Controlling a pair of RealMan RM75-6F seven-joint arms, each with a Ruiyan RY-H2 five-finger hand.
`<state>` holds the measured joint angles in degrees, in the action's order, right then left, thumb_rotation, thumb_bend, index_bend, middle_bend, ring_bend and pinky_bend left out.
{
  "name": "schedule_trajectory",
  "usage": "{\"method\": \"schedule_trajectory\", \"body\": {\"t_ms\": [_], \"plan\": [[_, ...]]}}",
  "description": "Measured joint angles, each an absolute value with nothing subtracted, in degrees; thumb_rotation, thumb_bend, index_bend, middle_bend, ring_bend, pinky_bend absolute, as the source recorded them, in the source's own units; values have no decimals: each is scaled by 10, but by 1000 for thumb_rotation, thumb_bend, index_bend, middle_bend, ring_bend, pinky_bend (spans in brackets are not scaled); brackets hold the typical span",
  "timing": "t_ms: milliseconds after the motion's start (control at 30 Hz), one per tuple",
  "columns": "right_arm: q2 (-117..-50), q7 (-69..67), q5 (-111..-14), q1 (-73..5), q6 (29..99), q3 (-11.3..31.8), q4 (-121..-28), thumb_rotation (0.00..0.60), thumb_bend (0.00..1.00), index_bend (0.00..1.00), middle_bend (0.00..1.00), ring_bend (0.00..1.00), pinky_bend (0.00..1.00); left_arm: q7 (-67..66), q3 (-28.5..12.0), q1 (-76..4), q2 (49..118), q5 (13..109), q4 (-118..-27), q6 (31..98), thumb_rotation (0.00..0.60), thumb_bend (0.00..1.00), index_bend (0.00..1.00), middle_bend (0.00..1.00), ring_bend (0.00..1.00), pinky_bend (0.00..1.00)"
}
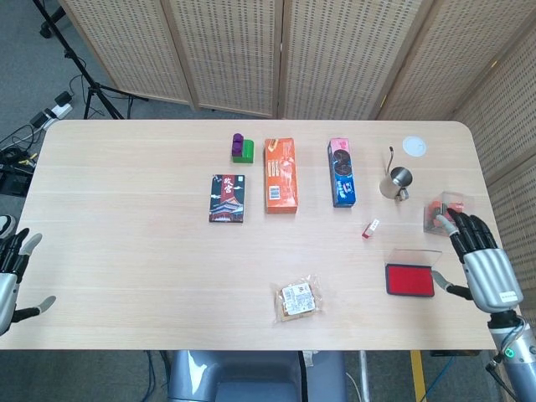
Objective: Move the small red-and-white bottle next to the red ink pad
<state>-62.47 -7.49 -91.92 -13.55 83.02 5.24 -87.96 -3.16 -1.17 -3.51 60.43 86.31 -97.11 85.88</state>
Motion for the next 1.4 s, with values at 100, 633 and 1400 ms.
{"method": "schedule_trajectory", "body": {"t_ms": [100, 633, 1400], "plan": [[-622, -77, -925, -173, 798, 67, -871, 600, 474, 27, 724, 660, 714, -31, -17, -39, 604, 851, -971, 851, 600, 0, 0, 0, 0, 0], [-707, 46, -870, -367, 569, 123, -769, 600, 372, 85, 1000, 1000, 1000, -43, -41, -64, 610, 778, -960, 795, 600, 0, 0, 0, 0, 0], [-852, 137, -820, -435, 454, 68, -535, 600, 0, 86, 1000, 1000, 1000, -65, -50, -85, 622, 731, -950, 754, 600, 0, 0, 0, 0, 0]]}}
